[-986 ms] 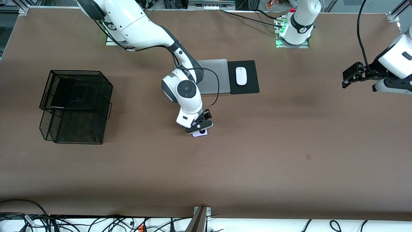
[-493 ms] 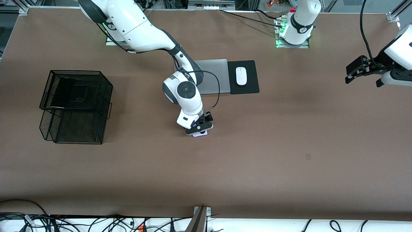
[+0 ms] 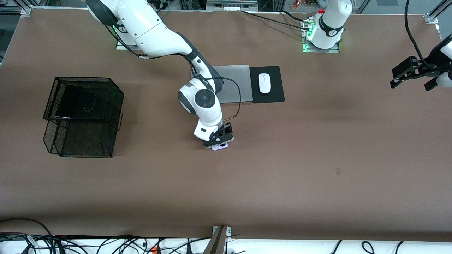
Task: Place phones with both arms
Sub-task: 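Grasp the white phone with the right gripper while the left gripper withdraws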
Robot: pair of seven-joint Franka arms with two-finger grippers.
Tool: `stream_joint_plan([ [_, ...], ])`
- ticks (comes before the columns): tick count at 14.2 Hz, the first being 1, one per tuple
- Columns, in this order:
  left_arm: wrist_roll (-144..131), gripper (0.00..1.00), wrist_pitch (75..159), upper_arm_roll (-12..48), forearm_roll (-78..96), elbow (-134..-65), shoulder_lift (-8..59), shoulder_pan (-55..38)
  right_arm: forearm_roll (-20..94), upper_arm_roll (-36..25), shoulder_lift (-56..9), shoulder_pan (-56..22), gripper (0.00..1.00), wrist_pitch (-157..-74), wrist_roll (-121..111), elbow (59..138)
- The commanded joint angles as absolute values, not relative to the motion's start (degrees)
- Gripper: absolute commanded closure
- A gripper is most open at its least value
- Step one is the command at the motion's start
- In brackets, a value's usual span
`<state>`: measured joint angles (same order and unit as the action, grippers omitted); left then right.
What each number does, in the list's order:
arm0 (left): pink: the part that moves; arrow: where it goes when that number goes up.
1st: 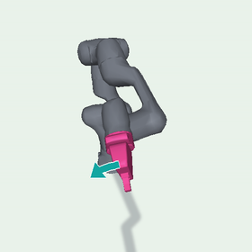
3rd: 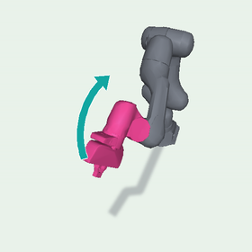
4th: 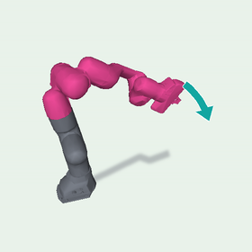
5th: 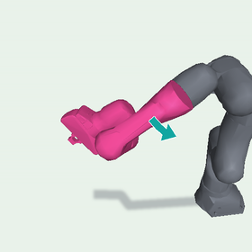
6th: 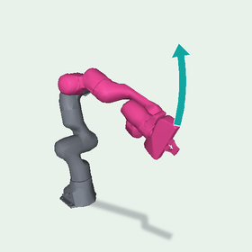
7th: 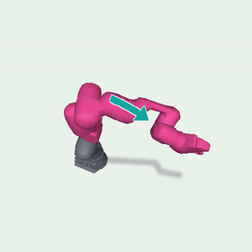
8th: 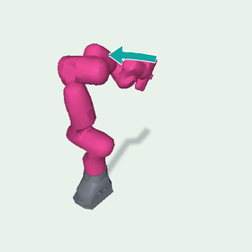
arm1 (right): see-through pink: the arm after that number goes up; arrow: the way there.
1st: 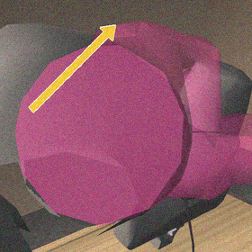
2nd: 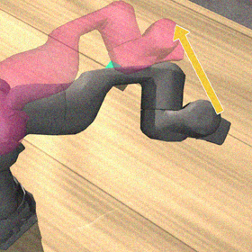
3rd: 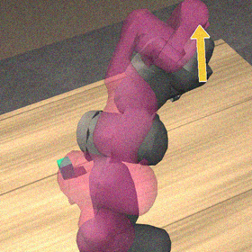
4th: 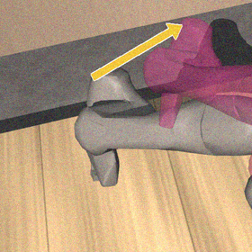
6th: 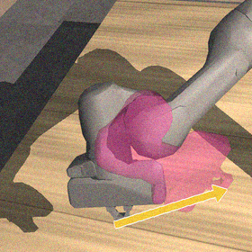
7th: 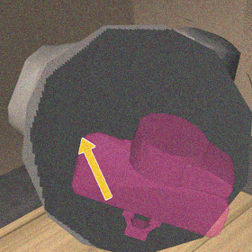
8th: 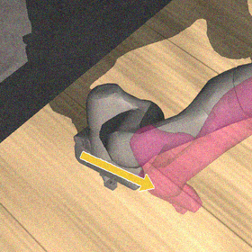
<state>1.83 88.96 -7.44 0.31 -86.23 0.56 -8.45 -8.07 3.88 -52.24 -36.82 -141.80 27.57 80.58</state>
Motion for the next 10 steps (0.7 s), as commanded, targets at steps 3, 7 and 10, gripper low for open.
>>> stream_joint_plan([
  [3,0.5,0.00,90.4,-6.9,0.3,-87.5,1.0,-8.0,-9.1,4.6,-50.4,-35.1,0.99,-137.6,28.2,78.8],
  [7,-0.8,0.00,90.4,-6.8,0.4,-87.5,1.0,-8.1,-8.8,4.4,-40.0,-28.4,0.99,-121.8,26.9,78.8],
  [10,-0.8,0.00,90.5,-6.8,0.4,-87.5,1.3,-8.1,-8.7,-0.4,-33.4,-27.2,0.99,-112.0,21.6,78.9],
])
